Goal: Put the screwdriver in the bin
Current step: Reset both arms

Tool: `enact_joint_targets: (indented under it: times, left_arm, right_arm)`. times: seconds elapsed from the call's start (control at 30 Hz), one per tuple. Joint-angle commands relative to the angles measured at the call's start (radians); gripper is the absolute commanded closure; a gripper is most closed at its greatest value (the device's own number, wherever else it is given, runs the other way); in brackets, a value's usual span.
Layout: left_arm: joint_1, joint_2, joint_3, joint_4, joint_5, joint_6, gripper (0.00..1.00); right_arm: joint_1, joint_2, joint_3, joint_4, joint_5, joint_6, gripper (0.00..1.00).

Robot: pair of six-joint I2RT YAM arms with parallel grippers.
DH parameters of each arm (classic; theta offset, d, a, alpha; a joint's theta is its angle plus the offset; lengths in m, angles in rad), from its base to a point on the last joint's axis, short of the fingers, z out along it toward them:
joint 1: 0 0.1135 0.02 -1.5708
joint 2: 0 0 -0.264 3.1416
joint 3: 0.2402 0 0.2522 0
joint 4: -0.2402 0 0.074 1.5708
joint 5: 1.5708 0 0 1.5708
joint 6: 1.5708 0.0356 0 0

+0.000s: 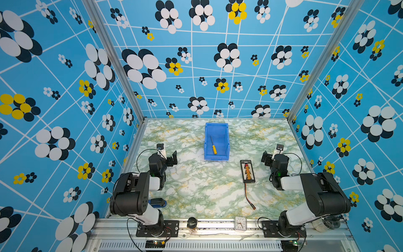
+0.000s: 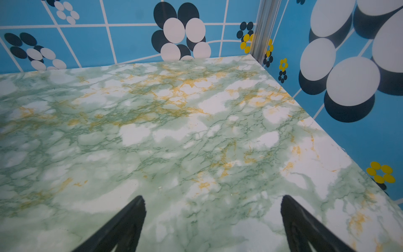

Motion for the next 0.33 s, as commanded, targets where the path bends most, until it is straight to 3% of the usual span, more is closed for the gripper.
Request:
enact_joint_targets:
  times: [0.0, 0.3]
  left_arm:
    - [-0.005, -0.002, 0.000, 0.015, -0.004, 0.018, 0.01]
    - [-0.006, 0.000, -0.006, 0.027, 0.001, 0.020, 0.01]
  right_arm:
    - [-0.005, -0.001, 0.017, 0.014, -0.009, -0.010, 0.01]
    - [-0.005, -0.002, 0.018, 0.013, -0.009, -0.009, 0.01]
